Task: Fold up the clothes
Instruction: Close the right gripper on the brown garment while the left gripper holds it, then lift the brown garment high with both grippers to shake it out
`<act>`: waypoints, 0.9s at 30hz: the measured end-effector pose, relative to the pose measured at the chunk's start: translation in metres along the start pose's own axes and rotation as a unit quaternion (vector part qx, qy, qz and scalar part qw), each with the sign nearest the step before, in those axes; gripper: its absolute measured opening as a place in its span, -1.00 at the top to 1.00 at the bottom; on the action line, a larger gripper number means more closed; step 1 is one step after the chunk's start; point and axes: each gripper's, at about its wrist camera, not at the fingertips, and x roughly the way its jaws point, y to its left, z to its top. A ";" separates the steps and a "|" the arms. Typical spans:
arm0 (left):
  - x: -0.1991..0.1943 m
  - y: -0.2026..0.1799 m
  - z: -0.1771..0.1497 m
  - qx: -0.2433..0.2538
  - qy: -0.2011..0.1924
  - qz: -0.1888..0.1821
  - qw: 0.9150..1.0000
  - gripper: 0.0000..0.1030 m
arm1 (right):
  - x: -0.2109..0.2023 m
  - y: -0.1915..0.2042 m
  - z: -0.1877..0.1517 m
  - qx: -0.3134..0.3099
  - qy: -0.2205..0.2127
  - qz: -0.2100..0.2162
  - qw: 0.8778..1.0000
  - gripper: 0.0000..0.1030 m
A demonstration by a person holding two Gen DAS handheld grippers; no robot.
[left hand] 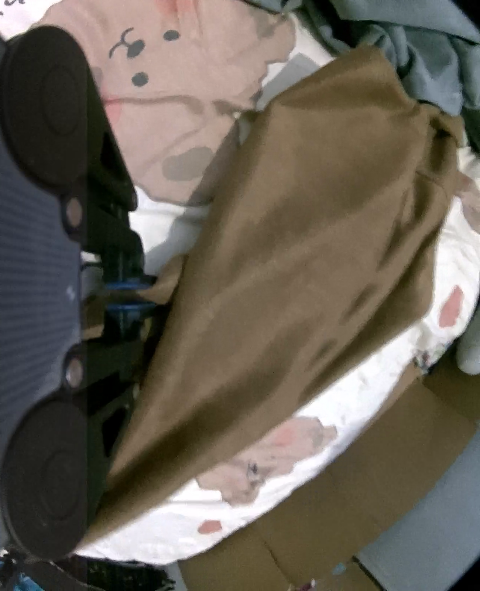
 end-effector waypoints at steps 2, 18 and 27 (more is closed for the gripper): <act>-0.015 -0.003 0.002 0.004 -0.014 -0.009 1.000 0.86 | -0.002 -0.001 -0.003 0.003 0.000 -0.002 1.000 0.92; -0.151 -0.057 0.058 0.019 -0.136 -0.077 0.988 0.88 | -0.051 -0.003 -0.012 0.024 -0.037 -0.021 0.999 0.92; -0.196 -0.099 0.053 0.045 -0.157 -0.144 0.976 0.88 | -0.090 -0.012 -0.034 0.034 -0.018 -0.027 0.999 0.92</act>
